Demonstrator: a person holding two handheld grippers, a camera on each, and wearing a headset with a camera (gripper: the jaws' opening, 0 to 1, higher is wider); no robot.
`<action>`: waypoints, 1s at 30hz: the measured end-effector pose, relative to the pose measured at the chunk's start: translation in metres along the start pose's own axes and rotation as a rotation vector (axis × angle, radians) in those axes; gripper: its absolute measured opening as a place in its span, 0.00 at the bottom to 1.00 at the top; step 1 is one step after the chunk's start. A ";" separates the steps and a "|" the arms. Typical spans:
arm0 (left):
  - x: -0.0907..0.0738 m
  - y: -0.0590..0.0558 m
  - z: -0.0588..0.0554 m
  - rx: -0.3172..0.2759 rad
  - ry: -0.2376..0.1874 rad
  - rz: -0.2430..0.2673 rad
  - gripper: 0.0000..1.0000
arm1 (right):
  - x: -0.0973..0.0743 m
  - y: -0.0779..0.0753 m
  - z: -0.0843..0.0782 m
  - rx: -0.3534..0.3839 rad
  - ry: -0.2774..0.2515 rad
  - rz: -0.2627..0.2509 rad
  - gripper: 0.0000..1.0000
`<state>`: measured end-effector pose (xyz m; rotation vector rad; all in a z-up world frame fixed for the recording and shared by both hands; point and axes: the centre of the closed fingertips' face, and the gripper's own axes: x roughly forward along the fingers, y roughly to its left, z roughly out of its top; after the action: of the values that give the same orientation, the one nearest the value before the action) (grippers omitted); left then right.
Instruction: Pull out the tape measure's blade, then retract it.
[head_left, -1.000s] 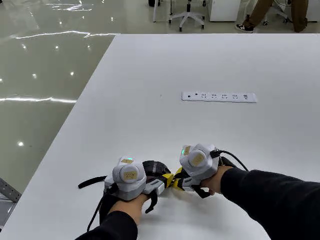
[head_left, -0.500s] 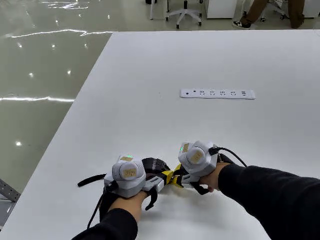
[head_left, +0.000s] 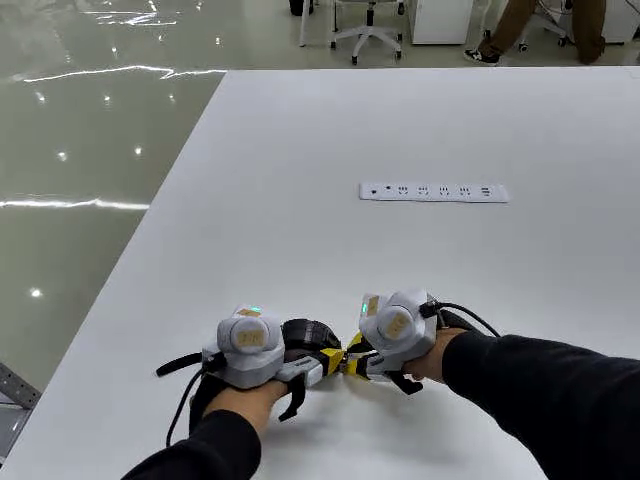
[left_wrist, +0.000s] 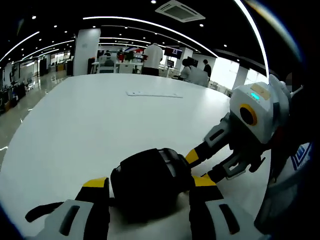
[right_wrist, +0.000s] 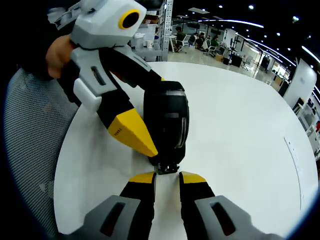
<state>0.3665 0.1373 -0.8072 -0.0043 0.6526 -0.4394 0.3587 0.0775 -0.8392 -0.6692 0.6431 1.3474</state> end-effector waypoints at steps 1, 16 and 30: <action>-0.003 0.000 0.001 -0.003 -0.005 -0.015 0.66 | -0.003 0.000 0.000 0.016 -0.015 -0.010 0.18; -0.076 0.029 0.017 0.042 -0.192 -0.114 1.00 | -0.108 0.007 -0.075 0.185 -0.040 -0.208 0.52; -0.113 0.028 -0.003 0.096 -0.129 -0.150 1.00 | -0.204 0.024 -0.135 0.266 -0.107 -0.345 0.77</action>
<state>0.2962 0.2078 -0.7472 0.0096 0.5057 -0.6104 0.3069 -0.1547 -0.7761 -0.4633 0.5776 0.9500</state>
